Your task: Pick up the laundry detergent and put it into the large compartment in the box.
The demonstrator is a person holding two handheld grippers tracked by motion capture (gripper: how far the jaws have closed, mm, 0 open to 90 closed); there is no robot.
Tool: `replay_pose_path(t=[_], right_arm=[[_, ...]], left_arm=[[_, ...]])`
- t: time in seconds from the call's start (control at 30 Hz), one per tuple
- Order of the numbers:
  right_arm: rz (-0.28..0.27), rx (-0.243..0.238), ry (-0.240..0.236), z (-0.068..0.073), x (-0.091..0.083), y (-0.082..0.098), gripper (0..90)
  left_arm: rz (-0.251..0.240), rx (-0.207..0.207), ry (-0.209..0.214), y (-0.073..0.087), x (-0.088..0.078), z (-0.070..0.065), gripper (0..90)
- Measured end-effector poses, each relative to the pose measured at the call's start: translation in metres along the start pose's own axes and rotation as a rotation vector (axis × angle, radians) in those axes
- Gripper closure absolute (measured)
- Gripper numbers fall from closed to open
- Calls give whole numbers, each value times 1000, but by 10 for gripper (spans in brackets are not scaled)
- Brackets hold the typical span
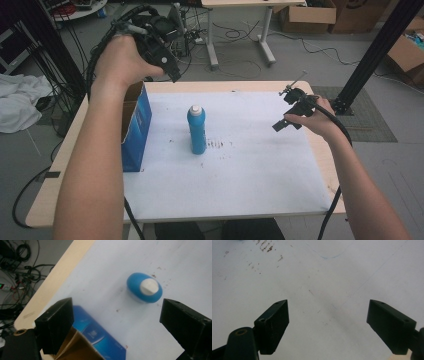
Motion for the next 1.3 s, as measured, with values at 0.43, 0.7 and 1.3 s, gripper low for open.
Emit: replay_pose_path(t=[0.43, 0.7, 1.3], right_arm=[[-7, -4, -5, 1, -2, 4, 188], [-13, 1, -6, 1, -4, 6, 189], [-13, -5, -5, 1, -2, 10, 197]], left_arm=[[-18, -71, 3, 4, 28, -21, 131], [-22, -110, 4, 7, 41, -28, 126], [16, -191, -8, 9, 79, -46, 106]])
Point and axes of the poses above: each handheld gripper's, and its own axes: x roughly forward along the jaws, y roughly out of its underside, z roughly to its left, the point moved 5 cm from there along x, roughly forward along the jaws, and after that the axes turned 12 degrees about -z, right-handed, at the moved point
